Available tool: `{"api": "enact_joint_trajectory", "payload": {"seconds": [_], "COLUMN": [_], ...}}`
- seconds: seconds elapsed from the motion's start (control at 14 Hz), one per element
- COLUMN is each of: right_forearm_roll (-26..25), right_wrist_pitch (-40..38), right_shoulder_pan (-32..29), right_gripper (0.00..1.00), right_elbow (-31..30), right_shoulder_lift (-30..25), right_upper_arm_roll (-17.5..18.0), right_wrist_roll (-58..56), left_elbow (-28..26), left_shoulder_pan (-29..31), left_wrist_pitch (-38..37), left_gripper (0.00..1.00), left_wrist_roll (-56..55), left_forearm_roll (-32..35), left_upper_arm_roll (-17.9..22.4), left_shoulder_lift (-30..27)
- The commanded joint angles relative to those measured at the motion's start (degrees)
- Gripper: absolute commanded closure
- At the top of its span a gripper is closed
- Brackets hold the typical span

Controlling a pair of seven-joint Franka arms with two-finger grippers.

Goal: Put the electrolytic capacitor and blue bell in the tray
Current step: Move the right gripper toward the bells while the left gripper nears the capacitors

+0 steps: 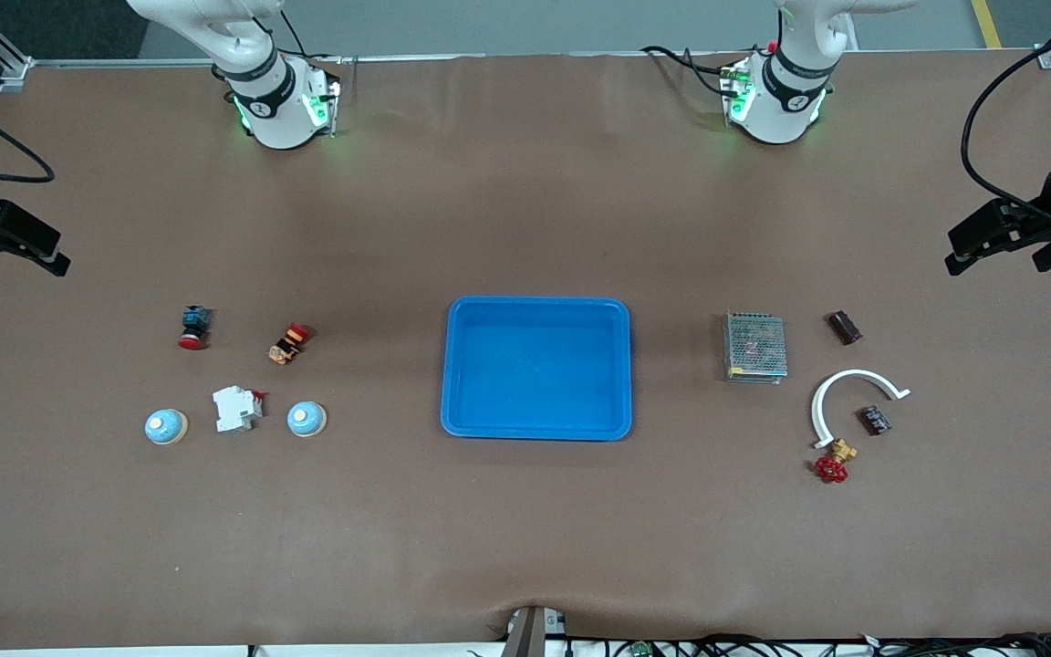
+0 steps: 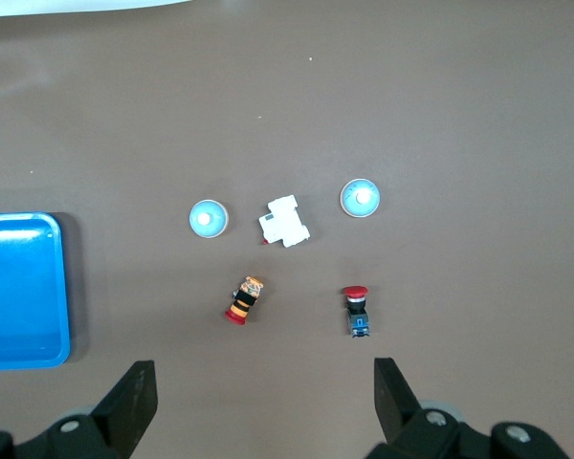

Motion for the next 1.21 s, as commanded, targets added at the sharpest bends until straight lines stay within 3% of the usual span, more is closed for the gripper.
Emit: {"api": "enact_joint_trajectory", "payload": {"seconds": [0.0,0.43,1.14], "right_forearm_roll": [1.61,1.61,1.52], "right_wrist_pitch": [-0.05,-0.05,0.47], "right_shoulder_pan": [0.08,0.00,-1.58], "right_gripper": [0.00,0.00,0.00], "right_elbow": [0.74,0.65,-1.81], "right_shoulder_lift": [0.39,0.48,1.79], "right_upper_arm_roll": [-0.13,-0.22,-0.40], "right_wrist_roll": [0.22,0.30,0.91], "left_elbow": [0.15,-0.11,-0.20], "left_shoulder_pan": [0.27,-0.25,0.18], "left_wrist_pitch": [-0.77,-0.68,4.68], "left_gripper": [0.00,0.00,0.00], "left_wrist_roll": [1.84,0.34,-2.73], "left_forearm_roll": [-0.90,-0.55,-0.28], "left_upper_arm_roll": [0.10,0.01,-0.16], "left_shoulder_lift": [-0.58,0.73,11.46]}}
